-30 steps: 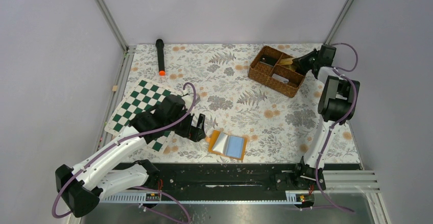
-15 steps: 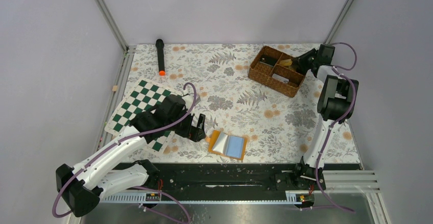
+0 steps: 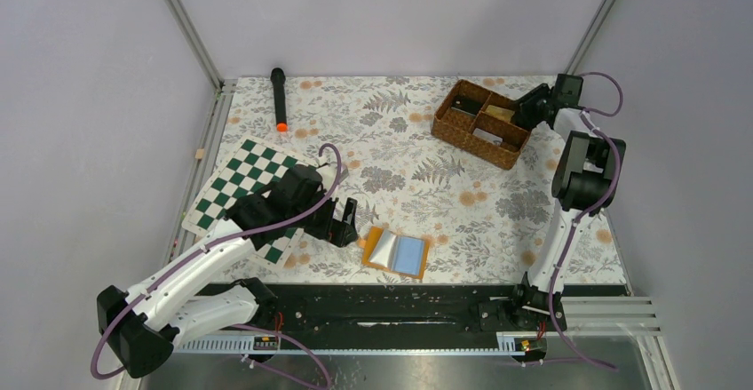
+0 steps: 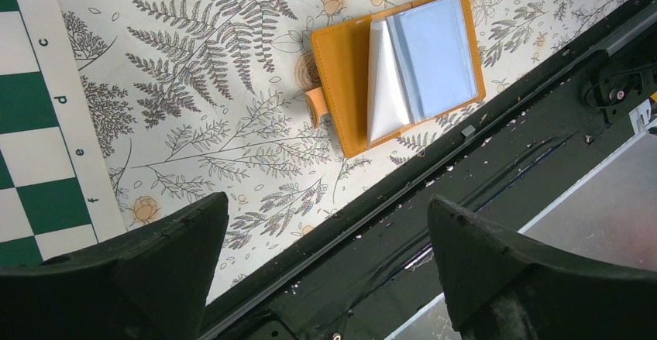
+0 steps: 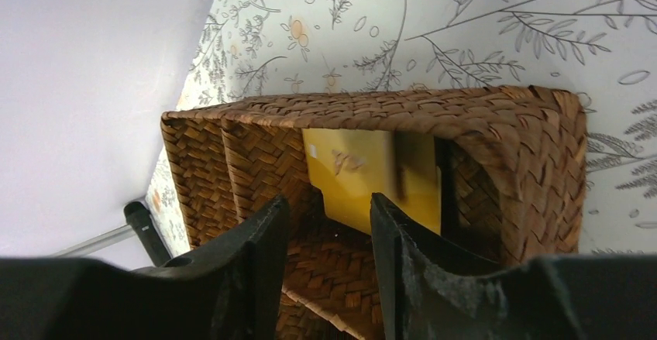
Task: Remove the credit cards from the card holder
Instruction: Place the credit card in the storage box, then reset both arms
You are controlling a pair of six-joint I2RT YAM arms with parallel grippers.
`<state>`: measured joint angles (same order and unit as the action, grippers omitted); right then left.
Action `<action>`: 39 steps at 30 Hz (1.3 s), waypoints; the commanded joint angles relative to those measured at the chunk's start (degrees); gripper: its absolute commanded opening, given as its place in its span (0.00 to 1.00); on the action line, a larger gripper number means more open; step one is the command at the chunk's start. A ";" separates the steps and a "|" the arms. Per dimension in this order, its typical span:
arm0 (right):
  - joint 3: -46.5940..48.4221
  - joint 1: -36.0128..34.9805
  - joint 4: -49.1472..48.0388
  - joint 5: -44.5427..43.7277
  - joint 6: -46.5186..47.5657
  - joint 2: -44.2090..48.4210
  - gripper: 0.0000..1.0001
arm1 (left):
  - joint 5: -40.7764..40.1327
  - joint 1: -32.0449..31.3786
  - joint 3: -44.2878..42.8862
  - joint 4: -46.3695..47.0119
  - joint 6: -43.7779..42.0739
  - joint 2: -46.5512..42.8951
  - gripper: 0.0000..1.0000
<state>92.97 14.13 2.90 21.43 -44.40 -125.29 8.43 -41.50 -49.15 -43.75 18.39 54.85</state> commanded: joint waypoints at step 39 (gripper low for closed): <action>-49.24 -21.00 41.13 1.66 17.35 108.48 0.99 | -13.88 0.31 -2.89 10.51 4.72 -21.38 0.99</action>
<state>45.04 -6.66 37.54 21.74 -25.71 -24.36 -2.87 -41.39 -54.74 -38.74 22.41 37.69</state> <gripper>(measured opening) 0.993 0.989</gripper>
